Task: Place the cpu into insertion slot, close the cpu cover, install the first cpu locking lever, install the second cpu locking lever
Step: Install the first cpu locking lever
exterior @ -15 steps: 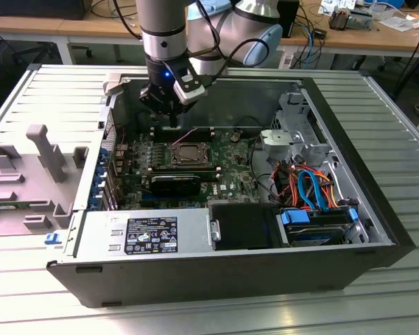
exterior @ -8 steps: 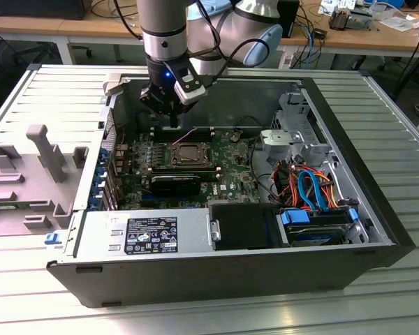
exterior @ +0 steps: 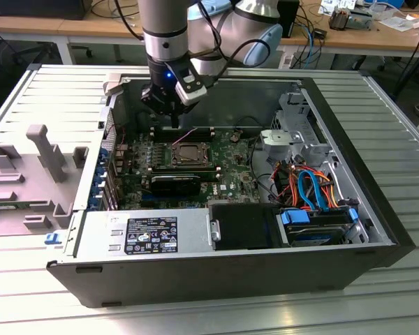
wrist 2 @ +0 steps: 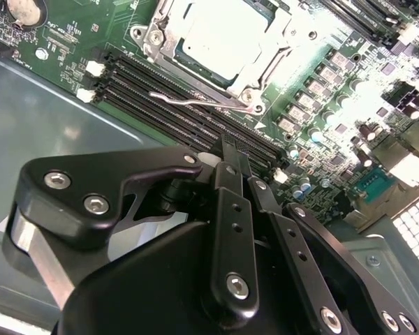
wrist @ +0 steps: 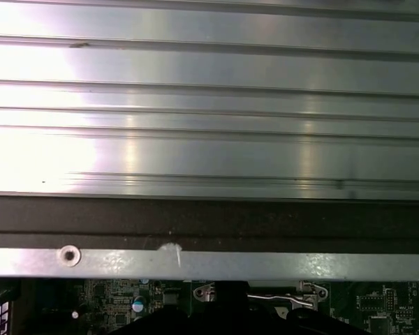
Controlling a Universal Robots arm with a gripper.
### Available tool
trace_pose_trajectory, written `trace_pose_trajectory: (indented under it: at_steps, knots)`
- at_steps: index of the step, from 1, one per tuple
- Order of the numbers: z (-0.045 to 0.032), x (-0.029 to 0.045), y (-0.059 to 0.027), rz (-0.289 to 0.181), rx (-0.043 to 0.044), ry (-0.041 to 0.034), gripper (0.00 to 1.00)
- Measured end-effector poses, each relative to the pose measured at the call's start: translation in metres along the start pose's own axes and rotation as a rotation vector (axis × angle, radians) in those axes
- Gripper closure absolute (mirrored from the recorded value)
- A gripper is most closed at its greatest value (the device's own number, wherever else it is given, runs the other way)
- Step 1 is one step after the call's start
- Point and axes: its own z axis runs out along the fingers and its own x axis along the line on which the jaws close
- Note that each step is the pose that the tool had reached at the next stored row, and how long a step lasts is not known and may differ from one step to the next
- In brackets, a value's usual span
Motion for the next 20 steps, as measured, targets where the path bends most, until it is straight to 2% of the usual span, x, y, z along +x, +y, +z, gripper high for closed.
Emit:
trace_pose_trajectory:
  at_steps: [20]
  knots:
    - [0.005,-0.0036,-0.0004,0.0,0.001,0.0,0.89]
